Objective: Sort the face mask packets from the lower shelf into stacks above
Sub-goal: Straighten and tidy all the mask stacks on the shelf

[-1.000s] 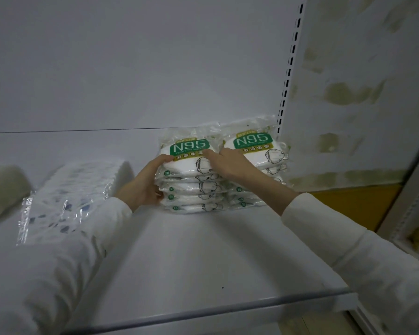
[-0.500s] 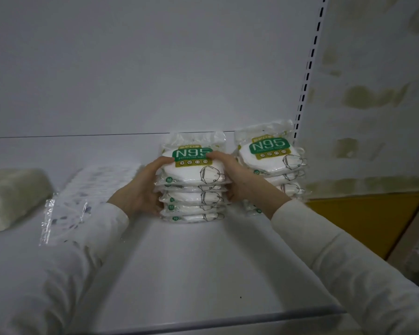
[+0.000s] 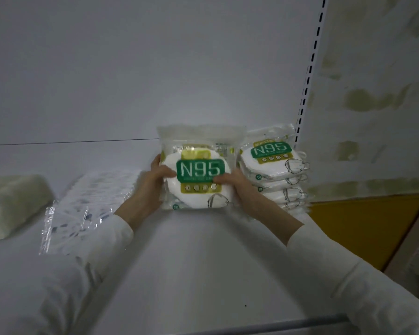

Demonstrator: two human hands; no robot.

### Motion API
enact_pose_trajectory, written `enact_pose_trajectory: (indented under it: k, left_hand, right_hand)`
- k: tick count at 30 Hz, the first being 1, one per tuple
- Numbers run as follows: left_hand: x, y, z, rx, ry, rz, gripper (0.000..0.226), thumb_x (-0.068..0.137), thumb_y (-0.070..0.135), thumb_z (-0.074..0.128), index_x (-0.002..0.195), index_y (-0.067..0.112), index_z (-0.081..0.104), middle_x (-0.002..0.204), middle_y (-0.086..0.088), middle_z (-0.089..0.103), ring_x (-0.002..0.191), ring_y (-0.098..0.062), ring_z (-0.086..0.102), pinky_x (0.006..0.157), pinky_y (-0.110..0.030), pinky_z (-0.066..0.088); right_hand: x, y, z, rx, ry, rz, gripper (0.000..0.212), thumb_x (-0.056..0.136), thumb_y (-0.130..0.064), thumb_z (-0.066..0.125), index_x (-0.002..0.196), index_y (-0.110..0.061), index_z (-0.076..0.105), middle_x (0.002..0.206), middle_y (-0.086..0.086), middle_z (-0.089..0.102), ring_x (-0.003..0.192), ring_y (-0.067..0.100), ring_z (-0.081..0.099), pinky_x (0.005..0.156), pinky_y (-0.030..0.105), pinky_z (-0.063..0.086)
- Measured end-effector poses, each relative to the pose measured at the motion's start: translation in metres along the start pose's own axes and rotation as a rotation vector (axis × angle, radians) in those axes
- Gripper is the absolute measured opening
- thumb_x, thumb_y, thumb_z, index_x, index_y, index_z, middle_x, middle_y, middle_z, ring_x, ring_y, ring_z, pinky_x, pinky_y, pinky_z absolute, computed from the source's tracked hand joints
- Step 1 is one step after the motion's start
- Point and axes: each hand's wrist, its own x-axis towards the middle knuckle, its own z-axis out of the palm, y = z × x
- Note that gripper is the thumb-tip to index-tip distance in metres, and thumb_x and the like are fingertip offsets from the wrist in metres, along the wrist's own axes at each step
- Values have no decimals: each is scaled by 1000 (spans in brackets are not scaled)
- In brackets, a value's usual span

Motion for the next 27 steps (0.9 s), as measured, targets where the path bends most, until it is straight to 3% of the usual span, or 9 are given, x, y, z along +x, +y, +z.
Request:
enact_pose_trajectory:
  k: [4, 7, 9, 12, 15, 17, 20, 24, 27]
  left_hand:
    - [-5, -23, 1, -23, -66, -86, 85, 42, -4, 49, 126, 9, 45, 103, -16, 62, 83, -30, 68, 58, -36, 57]
    - [-7, -40, -1, -25, -63, -148, 91, 30, -3, 49, 121, 6, 46, 97, -17, 63, 80, -31, 68, 54, -34, 56]
    - [-8, -44, -2, -28, -67, -159, 84, 36, -6, 41, 119, 7, 47, 97, -16, 61, 82, -32, 66, 58, -37, 58]
    - [-13, -45, -8, -32, -106, -164, 80, 41, -7, 39, 119, 13, 46, 107, -16, 57, 93, -33, 60, 73, -39, 55]
    - [-17, -42, -12, -19, -212, -164, 78, 52, -1, 63, 125, 18, 44, 112, -15, 62, 98, -34, 63, 75, -40, 59]
    - [-17, -42, -10, 70, -198, -153, 96, 41, 23, 89, 126, 21, 44, 110, -11, 68, 96, -30, 67, 73, -38, 59]
    - [-17, -50, -3, 144, -128, -121, 106, 43, 41, 89, 134, 19, 39, 110, -12, 69, 96, -29, 69, 73, -37, 58]
    - [-16, -45, 7, 56, -62, -50, 64, 68, 25, 68, 127, 11, 48, 96, -12, 73, 82, -26, 72, 63, -34, 58]
    - [-19, -35, 10, 100, -60, -85, 57, 67, 25, 68, 120, 8, 55, 85, -8, 75, 73, -22, 72, 56, -28, 56]
  right_hand:
    - [-8, 18, -9, -34, -81, 77, 116, 47, -15, 78, 146, -19, 18, 132, 16, 54, 106, 30, 62, 78, 38, 58]
    - [-11, 36, -10, -98, -70, 134, 120, 40, -17, 80, 146, -18, 22, 135, 17, 53, 117, 36, 56, 95, 53, 49]
    - [-13, 42, -12, -61, -72, 141, 118, 45, -14, 81, 147, -20, 23, 134, 19, 53, 118, 38, 56, 95, 56, 48]
    - [-21, 44, -16, 129, -119, 120, 92, 64, -16, 79, 143, -18, 33, 128, 19, 59, 111, 36, 62, 85, 47, 55]
    - [-24, 43, -16, 175, -125, 73, 78, 71, -31, 74, 139, -15, 40, 126, 16, 62, 112, 32, 62, 86, 44, 55]
    - [-20, 49, -12, 189, -87, 98, 79, 71, -39, 77, 139, -18, 42, 126, 15, 62, 112, 34, 62, 91, 51, 52]
    - [-14, 58, -2, 241, 16, 162, 86, 63, -48, 82, 137, -22, 45, 123, 18, 63, 109, 40, 63, 91, 63, 47]
    - [-12, 44, 6, 189, 122, 208, 57, 80, -45, 68, 126, -15, 57, 108, 16, 70, 94, 34, 69, 78, 44, 57]
    - [-10, 35, 2, 94, 133, 213, 45, 84, -43, 63, 117, -12, 62, 98, 12, 73, 83, 28, 71, 70, 34, 57]
